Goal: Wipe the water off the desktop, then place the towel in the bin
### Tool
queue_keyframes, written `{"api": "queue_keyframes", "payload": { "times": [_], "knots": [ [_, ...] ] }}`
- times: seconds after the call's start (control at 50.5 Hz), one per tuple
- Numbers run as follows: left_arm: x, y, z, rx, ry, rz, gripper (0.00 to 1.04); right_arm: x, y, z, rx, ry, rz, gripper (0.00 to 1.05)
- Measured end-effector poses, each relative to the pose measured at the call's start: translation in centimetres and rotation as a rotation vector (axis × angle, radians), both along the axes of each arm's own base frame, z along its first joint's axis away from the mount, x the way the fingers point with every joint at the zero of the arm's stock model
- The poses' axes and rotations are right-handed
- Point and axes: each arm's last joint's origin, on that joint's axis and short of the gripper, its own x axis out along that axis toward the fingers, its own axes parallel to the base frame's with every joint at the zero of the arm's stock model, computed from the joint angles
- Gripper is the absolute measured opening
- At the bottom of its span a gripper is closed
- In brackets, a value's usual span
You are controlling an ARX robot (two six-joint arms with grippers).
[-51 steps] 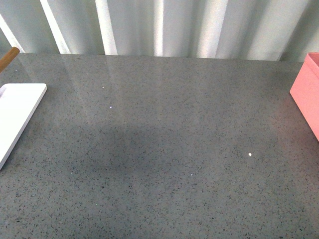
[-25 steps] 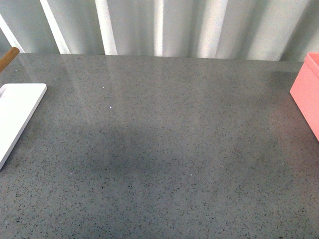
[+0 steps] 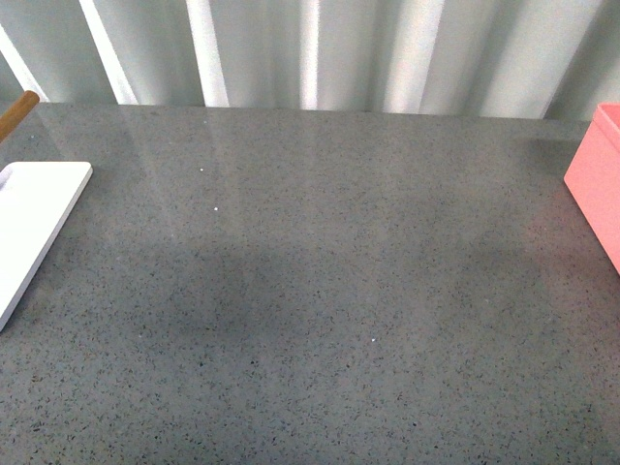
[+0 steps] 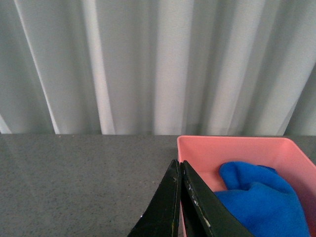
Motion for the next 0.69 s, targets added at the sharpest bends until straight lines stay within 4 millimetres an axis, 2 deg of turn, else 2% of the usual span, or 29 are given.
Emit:
{"api": "queue_keyframes", "payload": {
  "times": [0.119,0.257,0.693],
  "knots": [
    [0.0,0.0,0.0,0.0,0.0,0.0,0.98,-0.9,0.5,-0.2,0.0,0.0,0.027,0.03],
    [0.0,0.0,0.0,0.0,0.0,0.0,0.98,-2.1,0.5,-1.4,0.0,0.006,0.02,0.03],
    [0.0,0.0,0.0,0.0,0.0,0.0,0.98,-3.9,0.5,-0.5,0.0,-0.026,0.021,0.03]
  ]
}}
